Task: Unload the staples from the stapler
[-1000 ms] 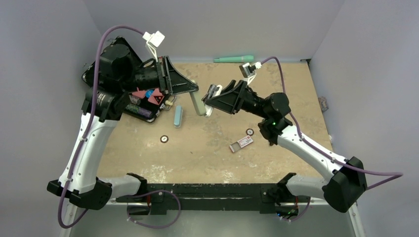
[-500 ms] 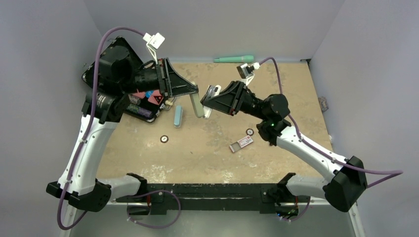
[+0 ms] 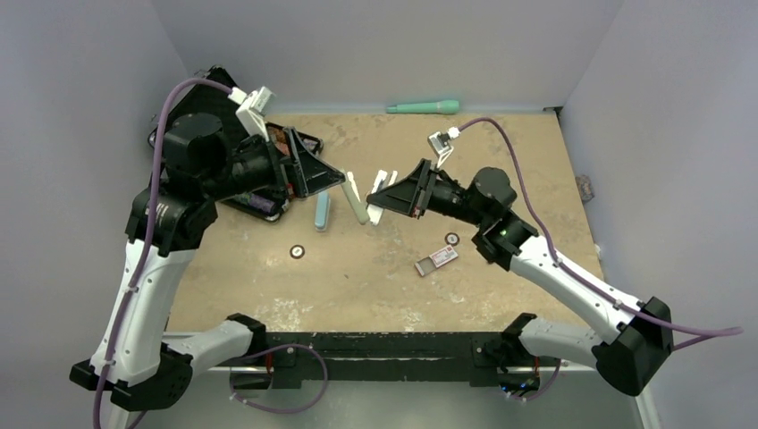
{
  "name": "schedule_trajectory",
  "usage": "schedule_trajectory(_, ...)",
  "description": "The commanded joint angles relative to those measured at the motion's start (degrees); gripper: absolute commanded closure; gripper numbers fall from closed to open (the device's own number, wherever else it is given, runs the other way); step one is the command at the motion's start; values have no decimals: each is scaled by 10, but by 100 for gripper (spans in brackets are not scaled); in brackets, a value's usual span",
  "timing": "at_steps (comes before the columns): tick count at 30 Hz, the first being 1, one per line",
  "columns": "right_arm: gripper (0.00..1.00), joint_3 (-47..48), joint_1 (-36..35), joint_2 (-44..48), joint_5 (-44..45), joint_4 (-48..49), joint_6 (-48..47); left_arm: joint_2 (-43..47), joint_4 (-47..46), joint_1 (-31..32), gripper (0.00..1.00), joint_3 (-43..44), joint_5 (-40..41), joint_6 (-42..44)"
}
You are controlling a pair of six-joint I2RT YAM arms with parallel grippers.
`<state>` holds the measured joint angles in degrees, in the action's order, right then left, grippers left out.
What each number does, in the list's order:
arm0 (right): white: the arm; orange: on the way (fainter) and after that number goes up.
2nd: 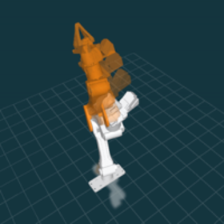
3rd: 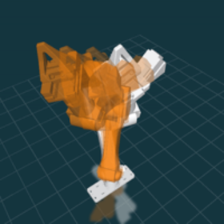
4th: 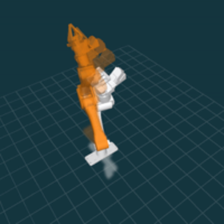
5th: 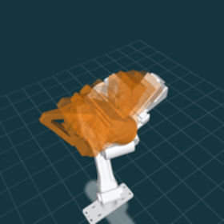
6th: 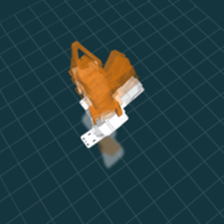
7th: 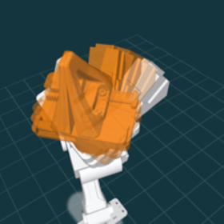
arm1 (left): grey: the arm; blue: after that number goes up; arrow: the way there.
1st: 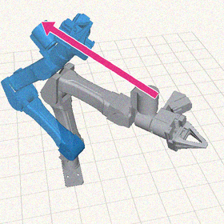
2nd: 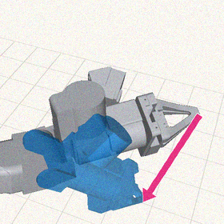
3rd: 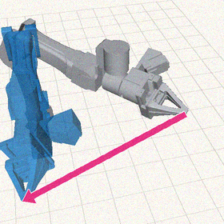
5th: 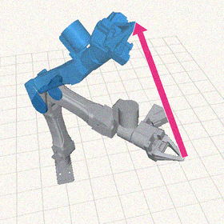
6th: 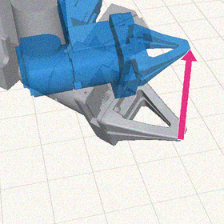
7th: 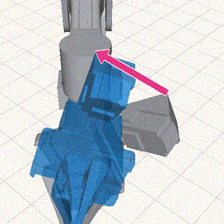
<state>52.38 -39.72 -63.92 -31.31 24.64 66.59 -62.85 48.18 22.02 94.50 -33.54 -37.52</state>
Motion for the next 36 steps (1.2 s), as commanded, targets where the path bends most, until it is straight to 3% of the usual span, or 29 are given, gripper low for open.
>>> schedule_trajectory(1,100,40,1,0,70,-227,-64,23,33,-4,3,-20,73,43)
schedule_trajectory(6,100,73,1,-50,117,-392,-95,31,29,-4,6,-80,82,42)
schedule_trajectory(10,100,94,-3,-84,130,-438,-112,31,0,-4,19,-140,75,37)
schedule_trajectory(16,100,110,-3,-124,134,-465,-124,1,-78,-2,48,-214,23,14)
schedule_trajectory(27,100,119,-3,-207,93,-438,-157,-83,-162,1,73,-290,21,-4)
schedule_trajectory(28,100,124,-3,-214,88,-436,-162,-95,-169,1,78,-291,18,-5)
schedule_trajectory(30,100,138,-3,-227,79,-436,-174,-130,-169,1,98,-287,9,-4)
schedule_trajectory(36,100,172,-3,-262,69,-451,-202,-197,-177,2,100,-267,7,-7)
